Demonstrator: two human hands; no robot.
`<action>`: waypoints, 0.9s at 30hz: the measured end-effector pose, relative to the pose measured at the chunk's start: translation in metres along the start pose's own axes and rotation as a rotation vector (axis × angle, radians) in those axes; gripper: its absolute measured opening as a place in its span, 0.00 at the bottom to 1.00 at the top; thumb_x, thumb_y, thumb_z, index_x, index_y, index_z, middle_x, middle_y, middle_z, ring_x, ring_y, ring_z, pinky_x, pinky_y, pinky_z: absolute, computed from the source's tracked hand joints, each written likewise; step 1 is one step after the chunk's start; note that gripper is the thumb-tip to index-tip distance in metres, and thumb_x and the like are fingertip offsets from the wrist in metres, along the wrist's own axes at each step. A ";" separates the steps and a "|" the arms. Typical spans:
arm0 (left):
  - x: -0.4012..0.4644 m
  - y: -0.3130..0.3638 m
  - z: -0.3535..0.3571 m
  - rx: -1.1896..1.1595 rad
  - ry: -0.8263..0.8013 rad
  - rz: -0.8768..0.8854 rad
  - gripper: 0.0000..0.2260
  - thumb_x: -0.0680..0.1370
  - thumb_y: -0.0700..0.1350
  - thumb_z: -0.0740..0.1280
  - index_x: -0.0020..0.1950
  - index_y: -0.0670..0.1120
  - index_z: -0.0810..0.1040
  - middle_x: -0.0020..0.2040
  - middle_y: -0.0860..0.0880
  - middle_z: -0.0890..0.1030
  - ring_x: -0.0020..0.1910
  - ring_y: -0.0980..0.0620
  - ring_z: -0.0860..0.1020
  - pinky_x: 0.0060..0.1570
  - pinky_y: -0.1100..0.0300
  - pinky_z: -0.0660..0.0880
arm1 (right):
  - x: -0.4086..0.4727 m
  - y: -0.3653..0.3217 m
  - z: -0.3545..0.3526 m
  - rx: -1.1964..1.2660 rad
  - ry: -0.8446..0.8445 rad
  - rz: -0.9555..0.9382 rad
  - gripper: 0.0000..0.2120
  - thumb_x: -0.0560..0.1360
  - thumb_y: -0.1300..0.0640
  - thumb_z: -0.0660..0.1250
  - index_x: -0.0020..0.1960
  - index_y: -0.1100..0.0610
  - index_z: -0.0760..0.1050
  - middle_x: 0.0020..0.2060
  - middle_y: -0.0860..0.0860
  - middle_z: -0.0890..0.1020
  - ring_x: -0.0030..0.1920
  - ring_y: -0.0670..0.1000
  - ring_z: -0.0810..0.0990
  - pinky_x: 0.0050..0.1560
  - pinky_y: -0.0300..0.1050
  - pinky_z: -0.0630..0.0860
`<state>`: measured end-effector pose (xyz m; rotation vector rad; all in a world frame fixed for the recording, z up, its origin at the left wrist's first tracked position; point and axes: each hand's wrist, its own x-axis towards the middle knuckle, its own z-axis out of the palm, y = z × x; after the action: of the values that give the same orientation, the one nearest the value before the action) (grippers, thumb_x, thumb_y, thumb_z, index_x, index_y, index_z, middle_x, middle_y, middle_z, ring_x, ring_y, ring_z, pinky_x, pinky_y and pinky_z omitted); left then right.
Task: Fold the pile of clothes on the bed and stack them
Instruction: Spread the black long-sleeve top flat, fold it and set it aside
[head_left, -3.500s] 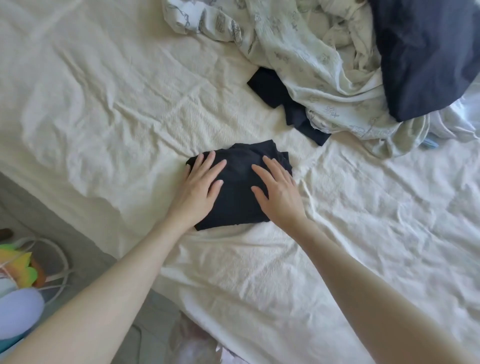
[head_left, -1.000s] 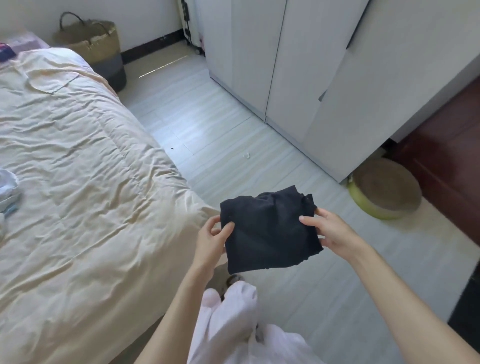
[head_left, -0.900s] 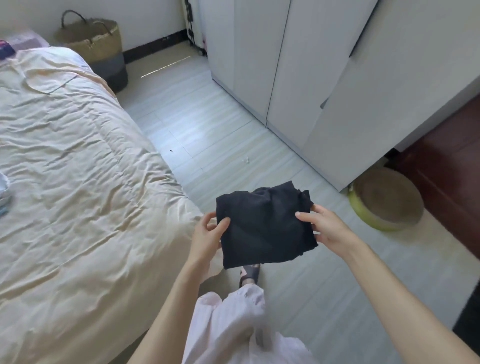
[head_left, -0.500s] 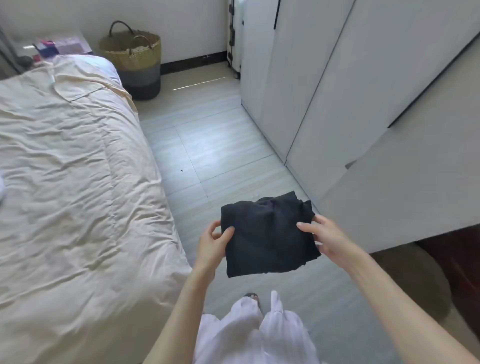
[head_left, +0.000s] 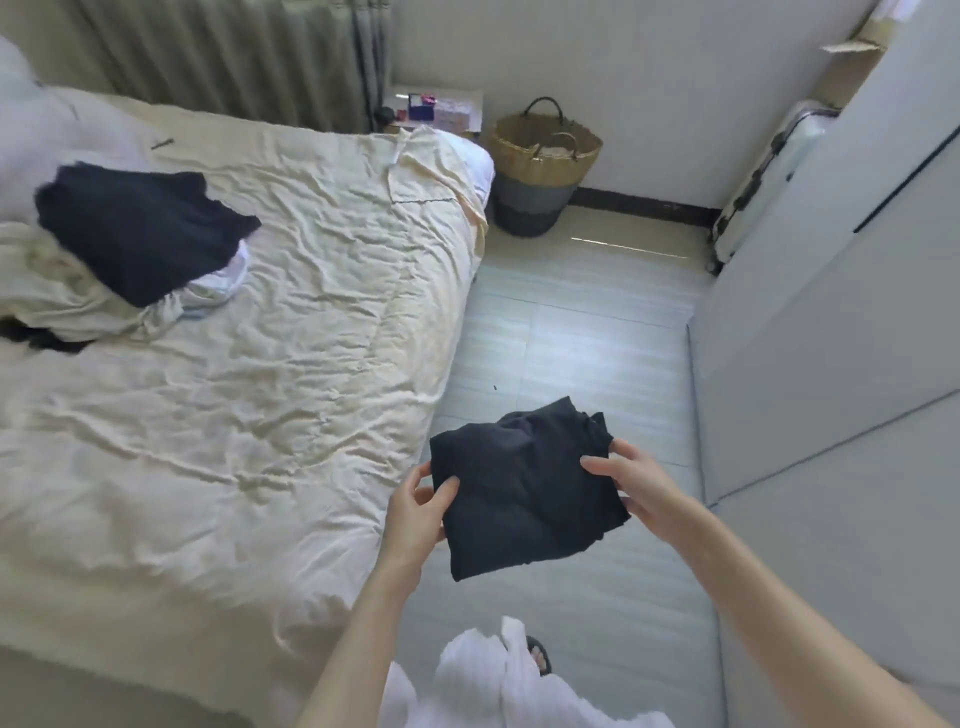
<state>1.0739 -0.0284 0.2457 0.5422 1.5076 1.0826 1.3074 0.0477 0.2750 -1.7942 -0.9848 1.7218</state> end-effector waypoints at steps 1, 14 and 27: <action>0.005 0.002 -0.001 -0.033 0.038 0.007 0.07 0.77 0.44 0.67 0.53 0.54 0.75 0.42 0.54 0.84 0.41 0.56 0.83 0.33 0.63 0.77 | 0.014 -0.013 0.004 -0.040 -0.037 -0.008 0.15 0.73 0.60 0.69 0.59 0.54 0.76 0.50 0.51 0.84 0.49 0.52 0.82 0.47 0.47 0.78; 0.137 0.023 -0.057 -0.353 0.530 -0.013 0.05 0.79 0.42 0.64 0.52 0.52 0.72 0.51 0.46 0.80 0.46 0.52 0.80 0.37 0.58 0.80 | 0.212 -0.153 0.171 -0.580 -0.414 -0.115 0.15 0.74 0.58 0.69 0.60 0.56 0.73 0.53 0.54 0.81 0.50 0.55 0.81 0.47 0.48 0.78; 0.354 0.020 -0.144 -0.487 0.757 -0.014 0.06 0.79 0.43 0.64 0.52 0.54 0.71 0.51 0.48 0.79 0.47 0.54 0.79 0.42 0.55 0.79 | 0.434 -0.207 0.363 -0.823 -0.548 -0.225 0.03 0.73 0.59 0.69 0.46 0.55 0.76 0.41 0.53 0.82 0.35 0.48 0.80 0.30 0.38 0.74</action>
<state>0.8464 0.2236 0.0702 -0.2576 1.7719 1.6879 0.8956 0.4550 0.1077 -1.5213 -2.2915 1.8329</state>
